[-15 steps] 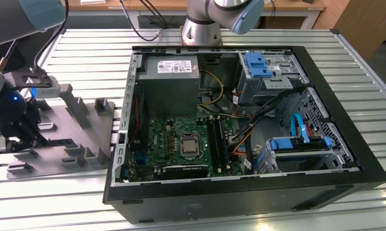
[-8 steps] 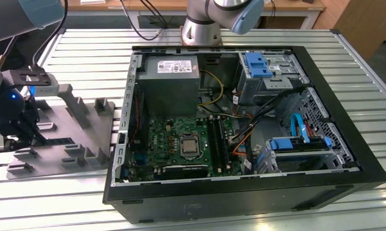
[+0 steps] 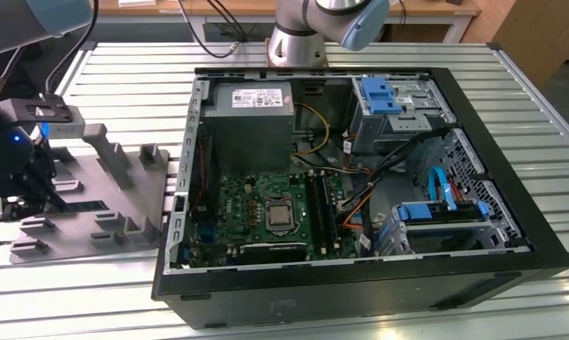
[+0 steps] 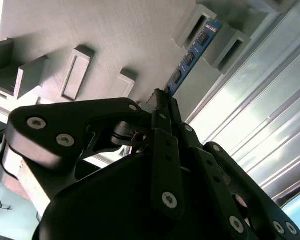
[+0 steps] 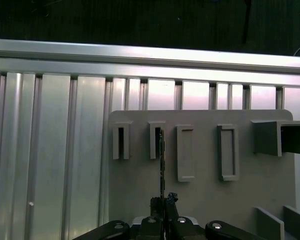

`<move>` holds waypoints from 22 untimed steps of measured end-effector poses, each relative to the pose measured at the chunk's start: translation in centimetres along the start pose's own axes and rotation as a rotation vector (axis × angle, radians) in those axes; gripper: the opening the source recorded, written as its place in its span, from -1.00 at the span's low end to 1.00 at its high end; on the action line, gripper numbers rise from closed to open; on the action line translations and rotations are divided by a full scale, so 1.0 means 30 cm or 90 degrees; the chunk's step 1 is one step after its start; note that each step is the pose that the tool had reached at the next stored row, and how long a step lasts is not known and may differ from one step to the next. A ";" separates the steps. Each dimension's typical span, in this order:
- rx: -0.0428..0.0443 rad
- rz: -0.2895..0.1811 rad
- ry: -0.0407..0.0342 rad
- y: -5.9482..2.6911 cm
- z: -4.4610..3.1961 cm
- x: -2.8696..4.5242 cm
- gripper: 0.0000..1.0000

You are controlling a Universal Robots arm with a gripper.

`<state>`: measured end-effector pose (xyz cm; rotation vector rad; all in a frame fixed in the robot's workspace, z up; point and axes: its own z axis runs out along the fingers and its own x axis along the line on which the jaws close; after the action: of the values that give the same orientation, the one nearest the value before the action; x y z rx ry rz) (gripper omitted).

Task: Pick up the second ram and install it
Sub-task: 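Pick up the second ram and move it above second insertion slot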

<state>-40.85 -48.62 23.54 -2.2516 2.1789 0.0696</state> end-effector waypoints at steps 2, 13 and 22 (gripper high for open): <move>0.0000 0.000 0.0000 0.000 -0.005 0.000 -0.73; 0.0000 0.000 0.0000 0.001 -0.037 -0.001 -0.73; 0.0000 0.000 0.0000 0.002 -0.070 -0.003 -0.73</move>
<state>-40.85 -48.62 25.63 -2.2517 2.1789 0.0696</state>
